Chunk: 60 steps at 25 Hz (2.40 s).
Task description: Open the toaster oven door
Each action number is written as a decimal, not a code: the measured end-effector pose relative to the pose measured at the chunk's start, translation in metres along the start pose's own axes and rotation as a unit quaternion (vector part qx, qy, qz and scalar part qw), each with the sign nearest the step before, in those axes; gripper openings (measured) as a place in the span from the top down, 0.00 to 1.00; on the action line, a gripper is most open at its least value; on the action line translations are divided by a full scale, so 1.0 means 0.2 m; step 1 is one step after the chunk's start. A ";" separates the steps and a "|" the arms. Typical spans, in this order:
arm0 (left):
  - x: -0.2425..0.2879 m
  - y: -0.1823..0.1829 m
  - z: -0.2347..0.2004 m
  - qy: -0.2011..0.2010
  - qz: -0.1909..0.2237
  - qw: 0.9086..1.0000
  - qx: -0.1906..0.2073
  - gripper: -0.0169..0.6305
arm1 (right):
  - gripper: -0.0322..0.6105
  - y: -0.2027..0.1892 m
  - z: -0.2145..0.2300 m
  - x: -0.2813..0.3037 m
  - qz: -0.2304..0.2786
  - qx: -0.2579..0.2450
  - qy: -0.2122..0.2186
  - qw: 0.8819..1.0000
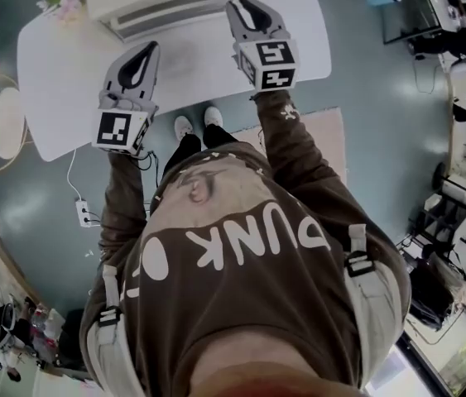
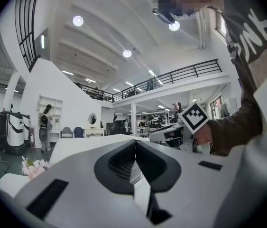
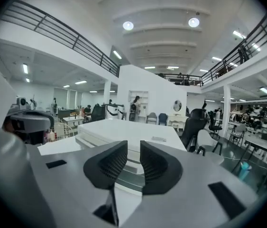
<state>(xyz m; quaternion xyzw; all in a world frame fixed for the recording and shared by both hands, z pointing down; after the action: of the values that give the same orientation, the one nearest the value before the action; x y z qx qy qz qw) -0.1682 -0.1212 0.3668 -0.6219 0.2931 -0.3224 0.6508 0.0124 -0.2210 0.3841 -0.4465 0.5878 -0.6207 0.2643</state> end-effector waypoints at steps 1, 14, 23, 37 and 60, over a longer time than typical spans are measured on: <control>0.02 0.00 -0.02 0.003 -0.002 1.000 0.001 0.97 | 0.81 -0.01 0.03 0.05 -0.013 0.000 -0.005 1.000; 0.25 0.00 -0.18 0.010 -0.011 1.000 0.001 0.97 | 0.79 -0.18 0.15 0.41 -0.141 0.053 0.019 0.988; 0.29 -0.04 -0.18 0.008 -0.026 1.000 -0.002 0.97 | 0.80 -0.22 0.12 0.32 -0.158 0.020 0.038 0.986; 0.32 -0.09 -0.15 0.002 -0.028 1.000 -0.005 0.97 | 0.80 -0.57 -0.08 -0.12 -0.152 -0.109 0.042 0.981; 0.38 -0.16 -0.10 0.000 -0.035 0.999 -0.004 0.97 | 0.90 -1.55 -0.19 -0.27 -0.354 -0.031 0.099 0.929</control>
<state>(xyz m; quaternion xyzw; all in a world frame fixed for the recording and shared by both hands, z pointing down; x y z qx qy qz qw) -0.1390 -0.1940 0.3997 -0.6343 0.2725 -0.3438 0.6366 0.0657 -0.1046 0.6746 -0.5704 0.4332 -0.6964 -0.0460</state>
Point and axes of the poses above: the fingertips, and each gripper's own axes: x forward along the fingers, z to its right, y out of its top, the point moved 4 cm from there along -x, backward along the fingers, and after that the axes turned 4 degrees about -y, right-handed, at the moved point
